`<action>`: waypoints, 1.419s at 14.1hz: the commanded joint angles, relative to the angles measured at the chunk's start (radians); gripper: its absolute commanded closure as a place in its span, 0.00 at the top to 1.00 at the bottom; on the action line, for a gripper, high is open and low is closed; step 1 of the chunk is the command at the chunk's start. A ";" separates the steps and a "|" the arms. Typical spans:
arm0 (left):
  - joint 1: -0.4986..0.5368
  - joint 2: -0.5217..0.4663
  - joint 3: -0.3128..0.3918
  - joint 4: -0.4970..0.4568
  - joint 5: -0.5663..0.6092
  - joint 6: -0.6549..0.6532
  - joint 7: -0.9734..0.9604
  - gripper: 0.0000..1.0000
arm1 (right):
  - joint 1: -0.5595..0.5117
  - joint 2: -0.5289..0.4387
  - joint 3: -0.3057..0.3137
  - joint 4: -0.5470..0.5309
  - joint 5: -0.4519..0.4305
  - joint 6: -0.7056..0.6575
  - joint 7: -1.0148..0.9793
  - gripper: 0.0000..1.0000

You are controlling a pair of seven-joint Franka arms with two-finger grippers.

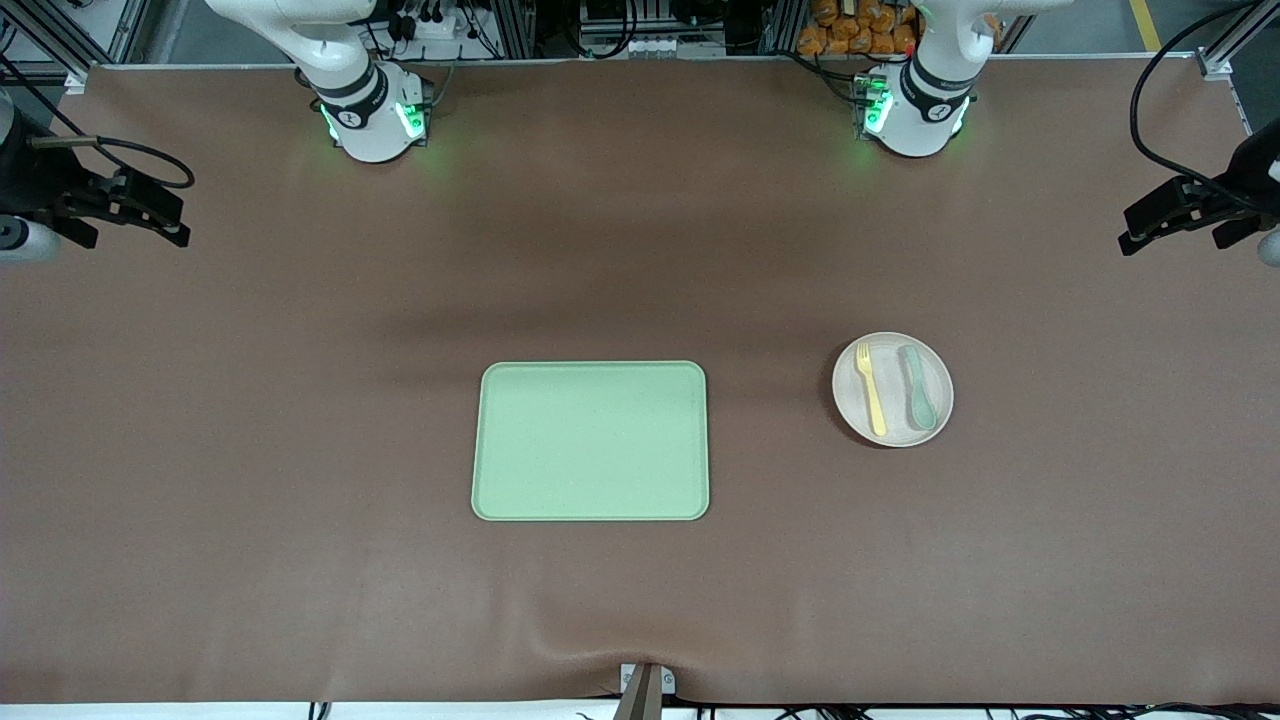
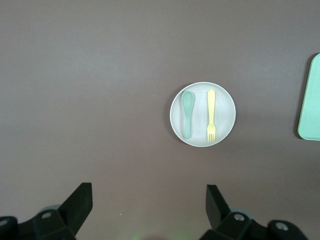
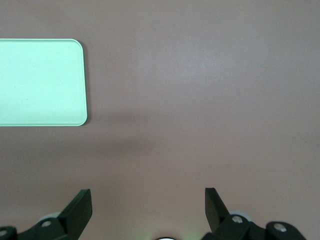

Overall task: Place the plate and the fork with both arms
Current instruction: 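Move the left gripper toward the white plate's rim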

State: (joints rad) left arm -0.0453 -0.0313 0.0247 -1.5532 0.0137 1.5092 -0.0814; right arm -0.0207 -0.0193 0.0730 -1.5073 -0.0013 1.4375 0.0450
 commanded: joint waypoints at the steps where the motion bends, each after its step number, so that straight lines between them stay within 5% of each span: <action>1: 0.004 0.010 -0.003 0.013 0.008 -0.015 0.003 1.00 | 0.004 0.007 -0.004 0.018 0.001 -0.011 -0.010 1.00; 9: 0.039 0.149 -0.006 0.044 -0.006 0.041 0.014 1.00 | 0.007 0.007 -0.004 0.016 0.000 -0.014 -0.010 1.00; 20: 0.033 0.133 -0.058 -0.347 -0.021 0.431 -0.067 1.00 | 0.008 0.007 -0.004 0.016 0.000 -0.012 -0.010 1.00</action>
State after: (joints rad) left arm -0.0184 0.1381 -0.0271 -1.8176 0.0008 1.8722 -0.1403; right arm -0.0194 -0.0189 0.0734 -1.5072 -0.0013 1.4362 0.0449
